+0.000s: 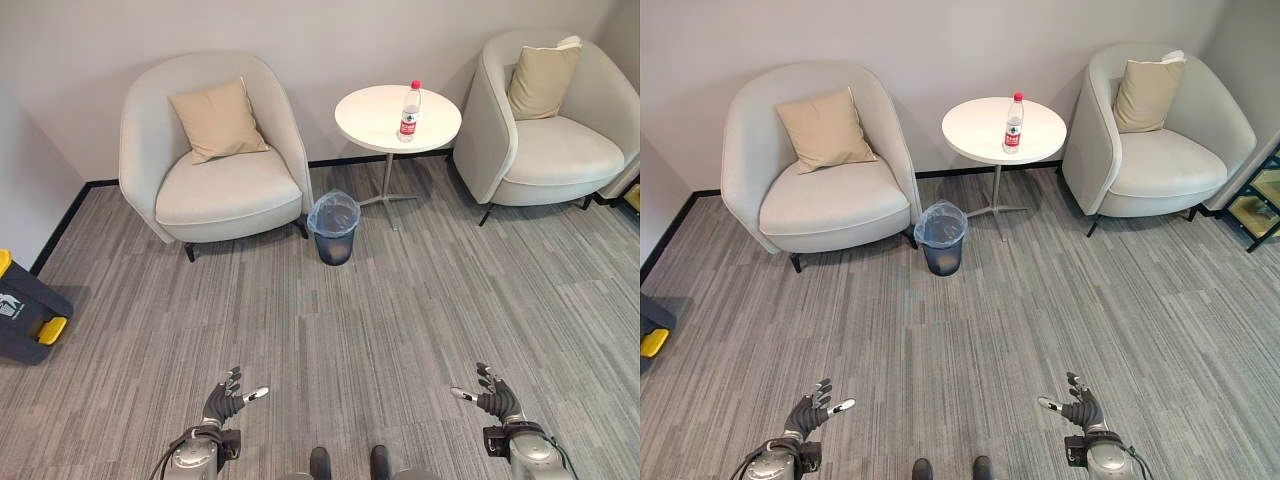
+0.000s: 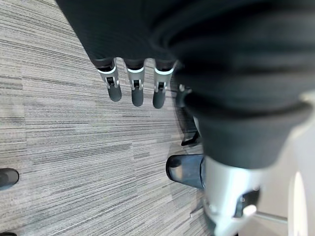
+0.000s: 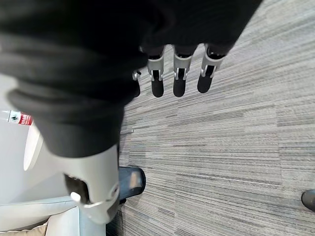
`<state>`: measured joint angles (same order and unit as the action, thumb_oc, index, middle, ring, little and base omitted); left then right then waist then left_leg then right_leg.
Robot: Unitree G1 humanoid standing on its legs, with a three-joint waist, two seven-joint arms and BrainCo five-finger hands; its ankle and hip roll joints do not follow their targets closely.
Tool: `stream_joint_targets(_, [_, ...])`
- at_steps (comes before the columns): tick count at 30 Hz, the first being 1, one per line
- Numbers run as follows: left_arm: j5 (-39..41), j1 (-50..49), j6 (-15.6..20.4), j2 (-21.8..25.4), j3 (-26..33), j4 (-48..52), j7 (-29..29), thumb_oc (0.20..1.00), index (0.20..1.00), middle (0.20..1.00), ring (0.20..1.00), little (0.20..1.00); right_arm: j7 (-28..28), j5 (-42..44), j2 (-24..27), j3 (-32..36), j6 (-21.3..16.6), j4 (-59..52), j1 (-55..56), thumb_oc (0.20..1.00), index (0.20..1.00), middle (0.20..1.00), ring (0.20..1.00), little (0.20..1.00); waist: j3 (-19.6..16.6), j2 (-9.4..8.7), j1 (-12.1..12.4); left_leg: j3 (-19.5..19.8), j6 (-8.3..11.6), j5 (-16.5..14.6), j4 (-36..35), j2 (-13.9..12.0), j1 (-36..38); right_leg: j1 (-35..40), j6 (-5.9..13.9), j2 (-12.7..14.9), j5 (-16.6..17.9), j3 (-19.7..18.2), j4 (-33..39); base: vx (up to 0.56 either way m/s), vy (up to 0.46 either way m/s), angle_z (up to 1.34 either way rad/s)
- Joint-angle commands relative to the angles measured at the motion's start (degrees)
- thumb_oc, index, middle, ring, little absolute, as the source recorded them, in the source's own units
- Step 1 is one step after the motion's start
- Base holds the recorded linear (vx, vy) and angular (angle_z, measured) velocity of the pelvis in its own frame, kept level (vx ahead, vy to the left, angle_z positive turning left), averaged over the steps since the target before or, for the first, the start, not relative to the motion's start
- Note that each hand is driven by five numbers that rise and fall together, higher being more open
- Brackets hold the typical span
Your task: Gather garbage on tea table into small bin, then transfer packed bag to large trash can.
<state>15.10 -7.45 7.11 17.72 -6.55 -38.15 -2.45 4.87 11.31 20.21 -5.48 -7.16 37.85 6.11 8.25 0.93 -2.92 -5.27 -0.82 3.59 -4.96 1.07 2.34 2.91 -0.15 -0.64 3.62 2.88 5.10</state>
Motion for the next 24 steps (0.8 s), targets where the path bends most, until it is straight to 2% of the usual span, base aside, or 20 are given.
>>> stream_joint_targets(1, [1.0,1.9,2.3,1.2,1.2,1.4,-0.4,1.000,1.000,1.000,1.000,1.000,0.7,1.2,0.3,1.7,-2.1,-1.0,-2.4,1.000,1.000,1.000,1.000,1.000,-0.9,-1.96,-0.8,0.7,2.87,-6.5,0.7,-1.8,3.2,3.4,5.36,3.3,-7.2,-0.5,-0.2,0.00,0.000,0.00])
stream_joint_targets(4, [1.5,1.8,2.2,1.3,1.3,2.1,-0.3,1.000,1.000,1.000,1.000,1.000,0.7,1.3,0.4,1.8,-1.8,-1.1,-2.4,1.000,1.000,1.000,1.000,1.000,-0.7,-2.01,-0.8,0.5,2.70,-7.0,1.3,-1.6,3.1,3.4,5.50,3.5,-7.3,-0.7,-0.4,0.04,0.039,-0.04])
stream_joint_targets(11, [2.1,2.9,2.6,2.4,1.3,3.7,-1.2,1.000,1.000,1.000,1.000,1.000,1.4,2.4,0.7,2.0,-1.0,-0.7,-4.7,1.000,1.000,1.000,1.000,1.000,0.1,-2.90,0.1,0.2,1.19,-10.3,7.9,-0.3,-1.8,0.2,6.51,5.1,-7.5,-2.3,-3.4,0.03,0.100,-0.16])
stream_joint_targets(16, [1.7,2.7,2.7,3.2,1.8,4.3,-1.3,1.000,1.000,1.000,1.000,1.000,1.5,2.3,1.0,1.9,-0.7,-0.9,-6.8,1.000,1.000,1.000,1.000,1.000,1.6,-3.06,0.9,-0.3,-0.96,-13.0,10.8,0.9,-3.6,-6.4,8.94,5.8,-7.9,-3.8,-13.5,0.05,0.152,-0.32])
stream_joint_targets(20, [2.2,2.5,2.7,2.7,2.2,3.9,-1.5,1.000,1.000,1.000,1.000,1.000,1.4,1.8,1.0,1.8,-0.5,-1.7,-7.0,1.000,1.000,1.000,1.000,1.000,2.4,-2.67,0.8,-1.4,-0.95,-14.1,9.7,0.8,-0.9,-9.4,9.60,6.5,-6.4,-1.1,-15.2,0.14,0.021,-0.20])
stream_joint_targets(22, [2.6,3.0,2.7,2.6,2.0,3.7,-1.7,1.000,1.000,1.000,1.000,1.000,1.5,1.7,1.2,1.3,-0.5,-2.1,-7.4,1.000,1.000,1.000,1.000,1.000,3.0,-2.52,0.2,-1.8,-0.56,-14.6,8.4,0.7,1.4,-12.5,9.38,6.6,-4.4,1.9,-12.2,0.18,-0.066,-0.43])
stream_joint_targets(23, [2.6,3.0,2.7,2.6,2.0,3.7,-1.7,1.000,1.000,1.000,1.000,1.000,1.5,1.7,1.2,1.3,-0.5,-2.1,-7.4,1.000,1.000,1.000,1.000,1.000,3.1,-2.43,0.1,-1.7,-0.53,-14.6,8.3,0.6,1.6,-12.3,9.37,6.5,-4.4,2.0,-12.1,0.29,-0.097,-0.29])
stream_joint_targets(24, [2.7,3.2,2.6,2.4,2.0,3.3,-1.9,1.000,1.000,1.000,1.000,1.000,1.6,1.6,1.3,1.1,-0.5,-2.2,-7.3,1.000,1.000,1.000,1.000,1.000,3.4,-2.26,-0.4,-1.8,-0.10,-15.5,7.6,0.4,3.9,-14.4,9.27,6.9,-3.0,5.0,-9.3,0.27,-0.101,-0.13])
